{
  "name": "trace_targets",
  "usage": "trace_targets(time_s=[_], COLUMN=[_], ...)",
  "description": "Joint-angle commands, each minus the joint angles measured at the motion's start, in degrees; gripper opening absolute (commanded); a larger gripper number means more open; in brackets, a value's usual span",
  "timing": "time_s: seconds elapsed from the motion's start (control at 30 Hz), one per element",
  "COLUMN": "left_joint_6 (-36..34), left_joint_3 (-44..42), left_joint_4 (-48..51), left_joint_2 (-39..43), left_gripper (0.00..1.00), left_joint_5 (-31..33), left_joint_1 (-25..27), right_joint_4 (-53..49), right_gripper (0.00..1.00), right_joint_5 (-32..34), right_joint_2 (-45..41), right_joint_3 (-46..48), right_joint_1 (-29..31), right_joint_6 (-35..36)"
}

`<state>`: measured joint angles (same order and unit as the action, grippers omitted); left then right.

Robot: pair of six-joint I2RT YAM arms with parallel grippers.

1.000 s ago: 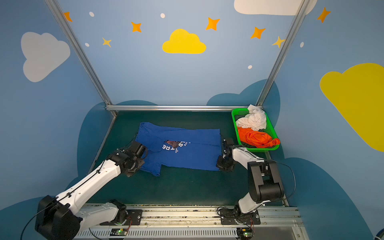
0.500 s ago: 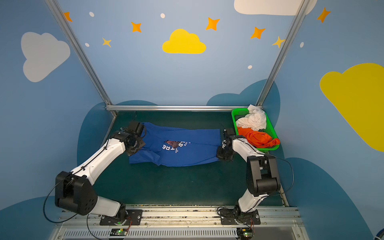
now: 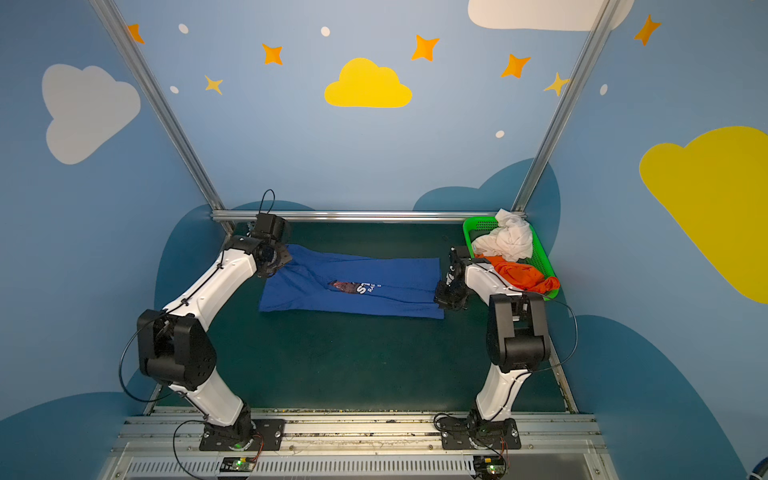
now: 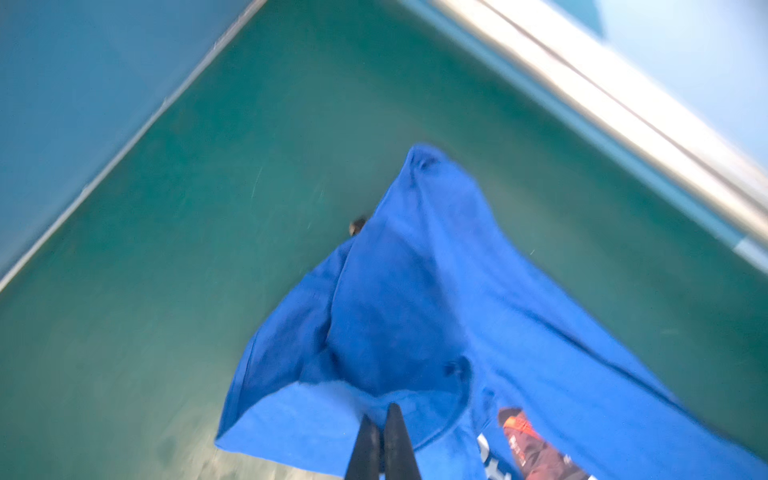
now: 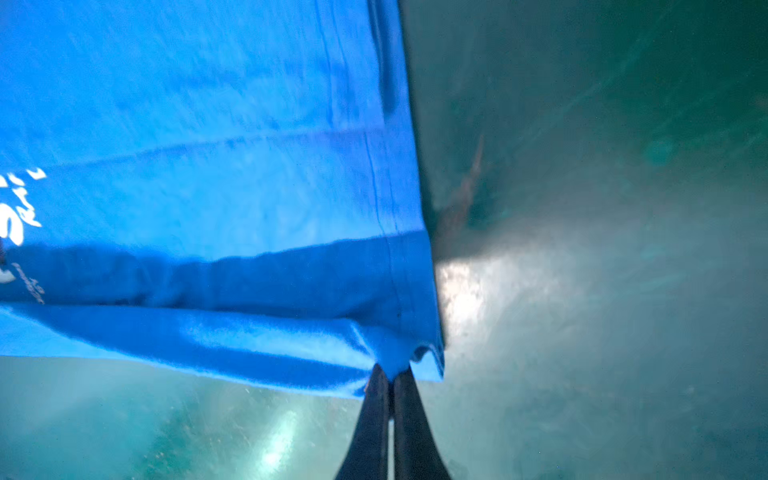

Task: Fold and stack the t-shirts
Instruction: 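Lift the near edge with both grippers and fold it toward the far edge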

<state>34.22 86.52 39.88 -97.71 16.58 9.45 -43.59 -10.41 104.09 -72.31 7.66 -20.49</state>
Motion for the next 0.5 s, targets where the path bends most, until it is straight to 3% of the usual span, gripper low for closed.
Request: trace_targets(time_s=[0.0,0.23,0.47], left_joint_6=[-4.5,-8.87,-11.09], left_joint_3=[2.06,1.34,2.36], left_joint_4=[-4.78,-13.19,-15.0], left_joint_2=[-0.26,-0.9,-5.56], left_gripper=[0.05,0.05,0.05], left_joint_5=[-1.35,-5.2,-8.38], left_joint_1=[-0.95,-2.23,-3.15], right_joint_4=[-1.37,-2.12,-3.3], right_gripper=[0.0,0.0,0.0], right_joint_5=[-0.66,-1.01,-1.36], right_joint_2=[1.4,4.86,8.94], right_joint_3=[-2.81,-7.7,-11.46], right_joint_1=[-0.76,-1.33,-1.59], right_joint_6=[0.36,0.33,0.96])
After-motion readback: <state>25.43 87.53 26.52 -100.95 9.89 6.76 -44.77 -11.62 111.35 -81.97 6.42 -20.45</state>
